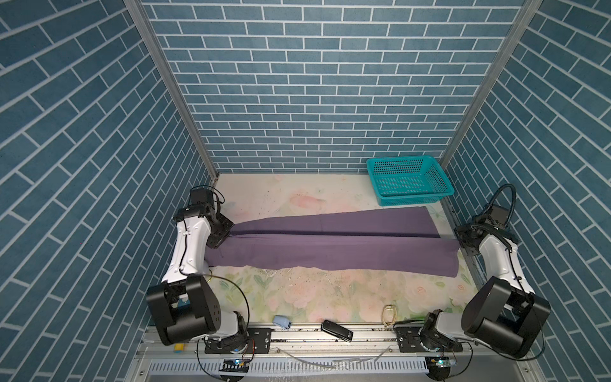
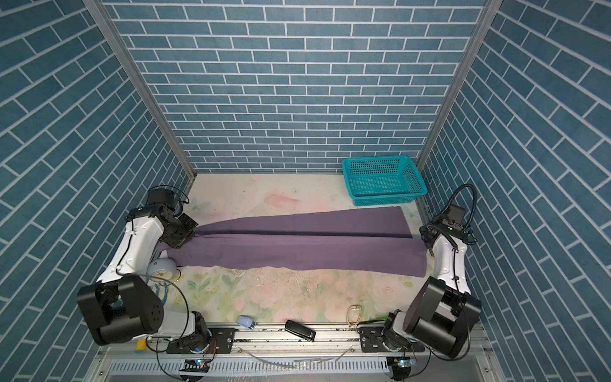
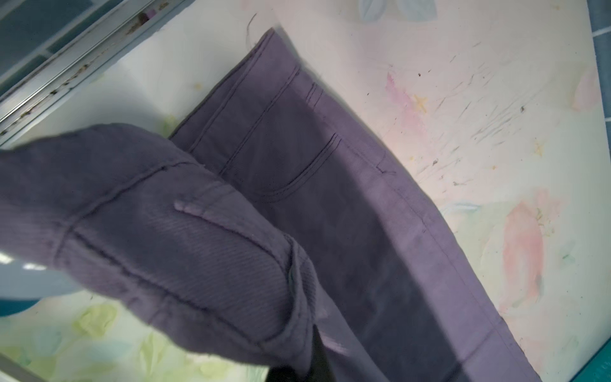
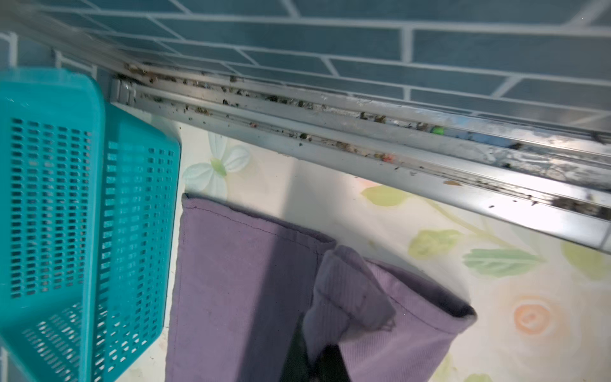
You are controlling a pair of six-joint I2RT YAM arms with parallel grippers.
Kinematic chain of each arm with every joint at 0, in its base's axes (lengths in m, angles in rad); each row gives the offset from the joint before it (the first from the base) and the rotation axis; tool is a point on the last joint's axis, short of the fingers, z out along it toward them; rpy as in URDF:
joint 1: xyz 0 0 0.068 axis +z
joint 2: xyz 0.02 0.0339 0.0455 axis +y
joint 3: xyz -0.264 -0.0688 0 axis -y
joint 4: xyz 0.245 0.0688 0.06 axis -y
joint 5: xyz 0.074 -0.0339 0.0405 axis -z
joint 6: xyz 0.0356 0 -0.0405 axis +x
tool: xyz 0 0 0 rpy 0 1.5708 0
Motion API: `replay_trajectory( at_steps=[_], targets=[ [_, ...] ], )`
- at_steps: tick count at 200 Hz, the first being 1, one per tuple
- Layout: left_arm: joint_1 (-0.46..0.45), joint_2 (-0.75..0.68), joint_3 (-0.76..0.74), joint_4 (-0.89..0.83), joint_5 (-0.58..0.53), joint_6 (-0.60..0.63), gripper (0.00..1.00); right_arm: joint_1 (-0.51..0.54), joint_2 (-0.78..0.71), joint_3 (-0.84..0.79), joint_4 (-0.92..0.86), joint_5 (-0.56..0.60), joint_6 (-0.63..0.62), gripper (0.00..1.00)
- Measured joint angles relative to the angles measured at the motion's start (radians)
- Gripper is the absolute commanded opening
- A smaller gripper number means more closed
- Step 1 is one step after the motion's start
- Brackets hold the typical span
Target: Fold and stack the trousers
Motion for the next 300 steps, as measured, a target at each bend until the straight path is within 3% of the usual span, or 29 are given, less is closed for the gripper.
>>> replay_trajectory(
  at_steps=[32, 85, 183, 205, 227, 244, 276, 300],
  targets=[
    [-0.045, 0.127, 0.082, 0.053, -0.023, -0.005, 0.00, 0.072, 0.148, 0.113, 0.079, 0.031, -0.001, 0.00],
    [-0.053, 0.203, 0.095, 0.105, -0.031, -0.014, 0.00, 0.142, 0.279, 0.233, 0.132, 0.068, -0.005, 0.00],
    [-0.053, 0.309, 0.094, 0.155, -0.084, -0.022, 0.00, 0.237, 0.509, 0.249, 0.256, 0.127, -0.016, 0.00],
    [-0.053, 0.333, 0.094, 0.166, -0.087, -0.022, 0.06, 0.241, 0.531, 0.249, 0.285, 0.123, -0.007, 0.06],
    [-0.053, 0.366, 0.108, 0.165, -0.089, -0.019, 0.17, 0.240, 0.548, 0.249, 0.320, 0.121, 0.012, 0.36],
    [-0.045, 0.412, 0.167, 0.160, -0.100, -0.023, 0.30, 0.232, 0.559, 0.251, 0.344, 0.132, 0.013, 0.47],
    [-0.026, 0.469, 0.304, 0.161, -0.113, -0.021, 0.33, 0.212, 0.561, 0.278, 0.371, 0.134, 0.037, 0.53],
    [-0.023, 0.470, 0.389, 0.152, -0.114, -0.021, 0.34, 0.202, 0.553, 0.284, 0.394, 0.114, 0.036, 0.51]
  ],
)
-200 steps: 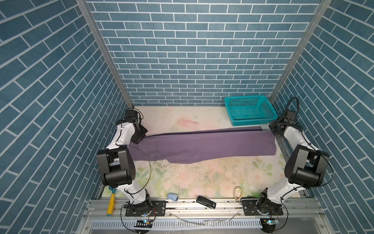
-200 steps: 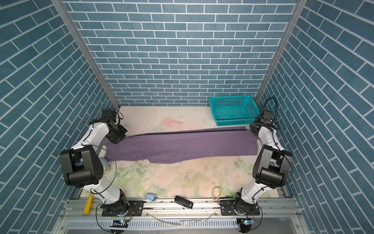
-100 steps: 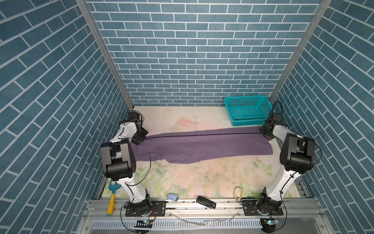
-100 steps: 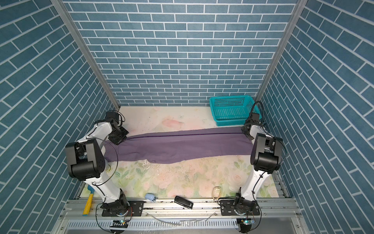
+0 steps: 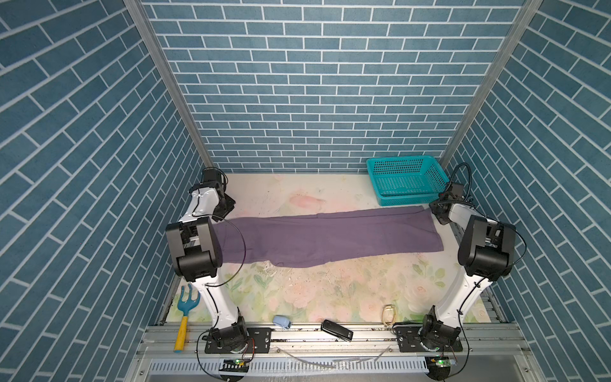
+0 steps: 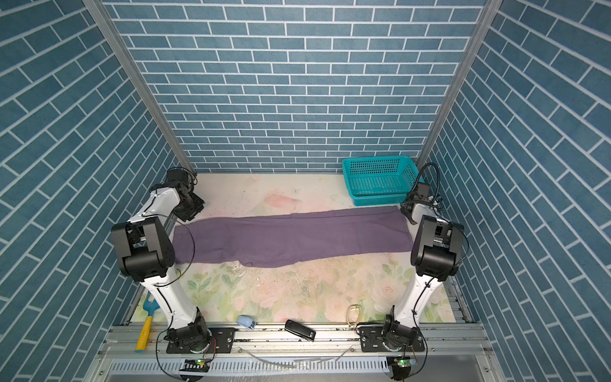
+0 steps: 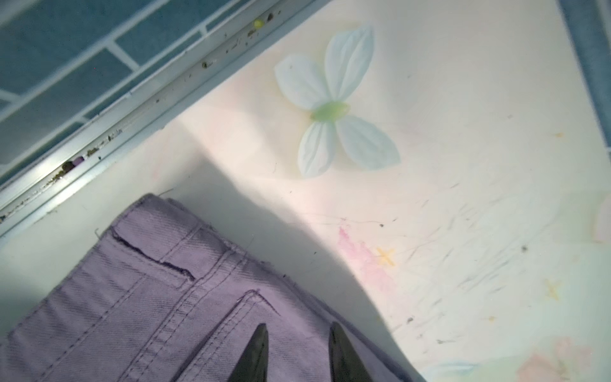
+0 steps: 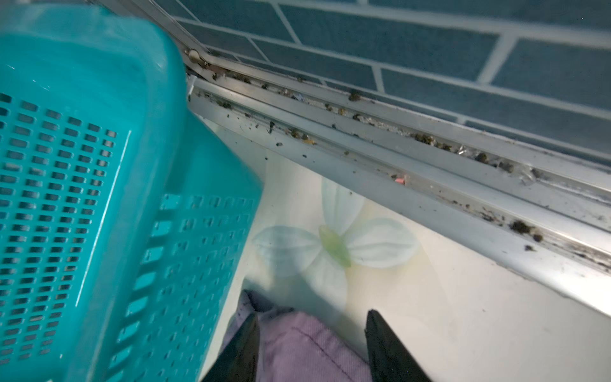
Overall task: Fold and stack the trousers
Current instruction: 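Move both grippers to the far ends of the folded trousers and grasp them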
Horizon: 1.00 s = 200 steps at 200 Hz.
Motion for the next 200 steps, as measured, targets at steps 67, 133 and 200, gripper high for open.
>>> replay_trajectory(
  at_steps=[67, 133, 200],
  targets=[
    [-0.066, -0.182, -0.138, 0.028, 0.031, -0.002, 0.02, 0.000, -0.307, -0.201, 0.042, -0.119, -0.077, 0.00],
    [-0.379, -0.156, -0.308, 0.138, 0.148, 0.026, 0.00, 0.082, -0.214, -0.380, 0.223, -0.378, -0.034, 0.00],
    [-0.432, -0.043, -0.308, 0.157, 0.136, 0.039, 0.00, 0.132, -0.029, -0.365, 0.392, -0.490, 0.020, 0.00]
  ],
)
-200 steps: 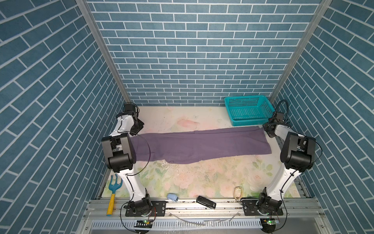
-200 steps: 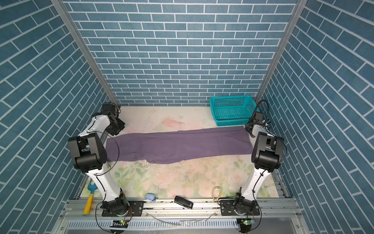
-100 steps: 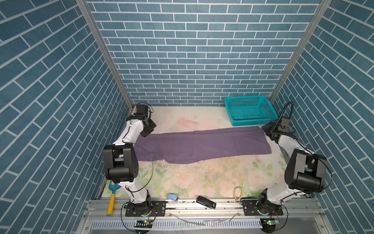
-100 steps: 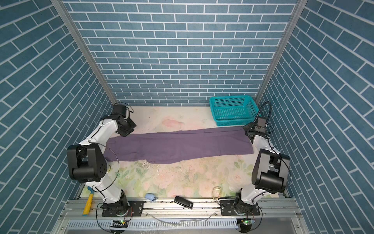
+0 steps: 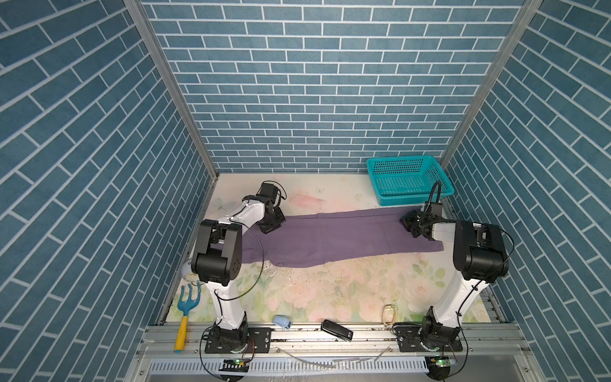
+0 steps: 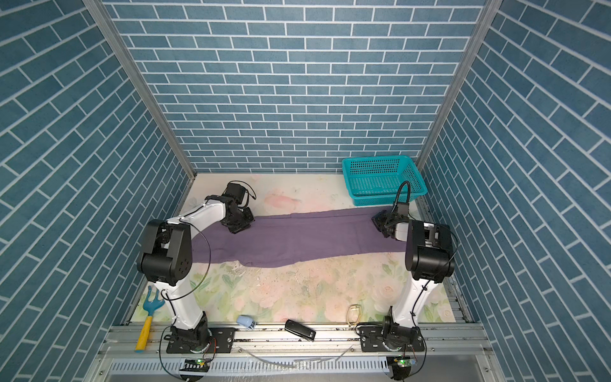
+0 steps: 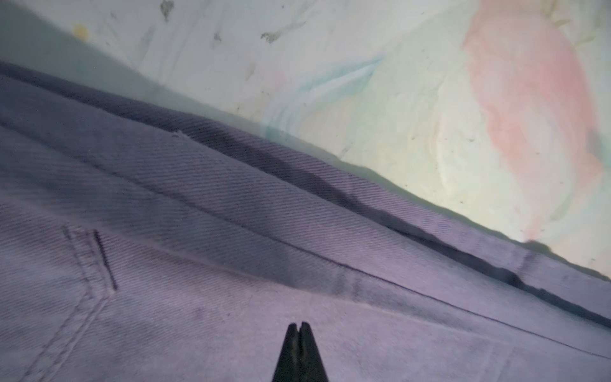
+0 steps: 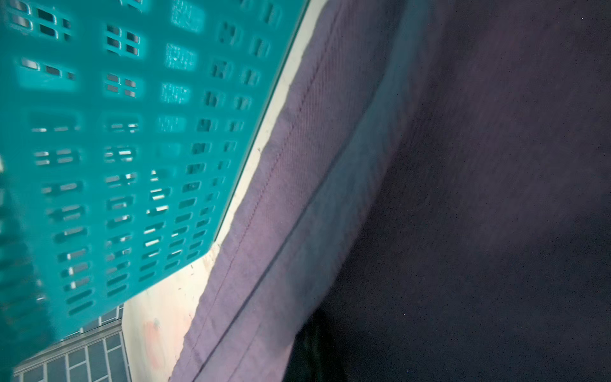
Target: Fold and stack the trousers
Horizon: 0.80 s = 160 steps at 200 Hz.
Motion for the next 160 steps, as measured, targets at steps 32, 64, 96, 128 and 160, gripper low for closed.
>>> replay_trajectory(
  at_steps=[32, 64, 96, 128, 160],
  targets=[
    [0.000, 0.063, 0.014, -0.004, -0.028, 0.002, 0.00, 0.003, 0.042, 0.039, 0.033, -0.008, 0.008, 0.00],
    [-0.003, 0.108, 0.077, -0.010, -0.043, 0.004, 0.00, 0.014, 0.089, 0.090, 0.062, -0.007, 0.032, 0.00],
    [-0.013, 0.146, 0.131, -0.026, -0.069, 0.011, 0.00, 0.034, 0.129, 0.136, 0.083, -0.003, 0.058, 0.00],
    [-0.014, 0.216, 0.243, -0.062, -0.095, 0.027, 0.00, 0.047, 0.131, 0.138, 0.084, -0.003, 0.061, 0.00],
    [-0.014, 0.275, 0.385, -0.108, -0.108, 0.038, 0.00, 0.049, 0.109, 0.121, 0.075, -0.002, 0.059, 0.00]
  ],
)
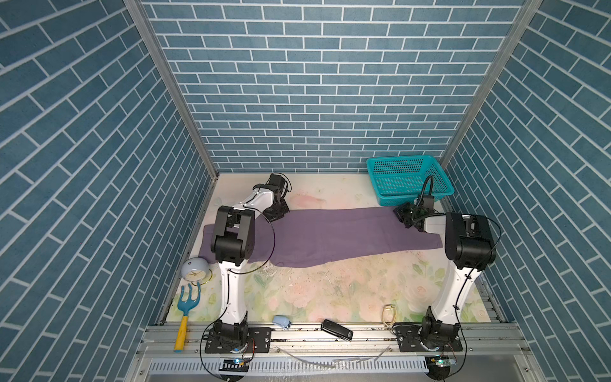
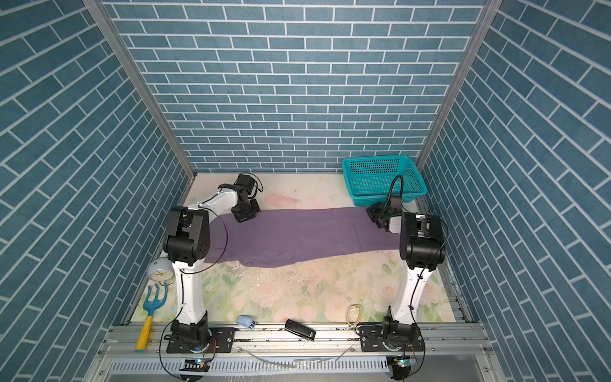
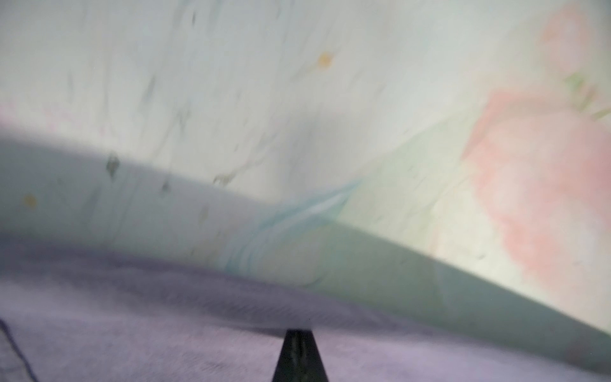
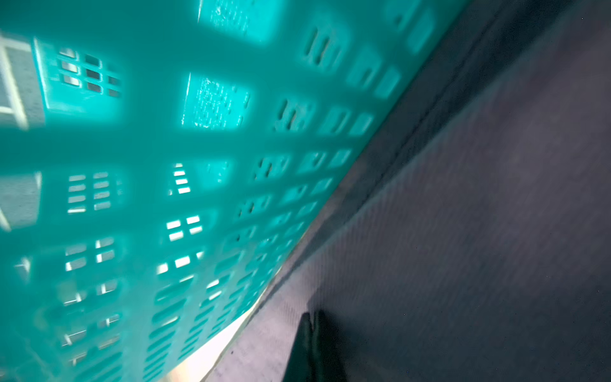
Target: Fold and stack the trousers
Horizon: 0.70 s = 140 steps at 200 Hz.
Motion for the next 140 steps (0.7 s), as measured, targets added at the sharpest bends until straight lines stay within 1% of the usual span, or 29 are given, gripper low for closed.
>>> replay_trajectory(
  at_steps=[16, 31, 46, 59, 69, 88, 103, 118, 128, 140],
  targets=[
    [0.000, 0.006, 0.061, -0.014, 0.000, 0.003, 0.00, 0.000, -0.057, -0.039, -0.031, 0.010, -0.013, 0.00],
    [0.000, -0.013, 0.077, -0.015, 0.006, 0.004, 0.00, 0.000, -0.146, -0.080, -0.097, 0.034, -0.042, 0.00],
    [0.000, -0.050, 0.056, -0.010, 0.023, 0.002, 0.00, 0.000, -0.260, -0.115, -0.177, 0.075, -0.086, 0.00],
    [-0.003, -0.109, -0.003, 0.006, 0.037, -0.002, 0.00, -0.001, -0.369, -0.138, -0.258, 0.123, -0.129, 0.00],
    [-0.011, -0.164, -0.058, 0.014, 0.044, -0.007, 0.00, -0.003, -0.452, -0.155, -0.320, 0.161, -0.166, 0.06],
    [-0.041, -0.259, -0.151, 0.031, 0.050, -0.012, 0.00, -0.020, -0.591, -0.203, -0.420, 0.231, -0.215, 0.22],
    [-0.078, -0.328, -0.221, 0.047, 0.054, -0.013, 0.00, -0.047, -0.678, -0.259, -0.483, 0.264, -0.237, 0.33],
    [-0.112, -0.396, -0.298, 0.061, 0.056, -0.011, 0.00, -0.075, -0.745, -0.316, -0.546, 0.289, -0.255, 0.47],
    [-0.127, -0.446, -0.356, 0.066, 0.059, -0.010, 0.09, -0.087, -0.776, -0.341, -0.589, 0.311, -0.268, 0.58],
    [-0.132, -0.510, -0.429, 0.064, 0.051, -0.005, 0.27, -0.089, -0.801, -0.354, -0.639, 0.330, -0.278, 0.63]
  ],
)
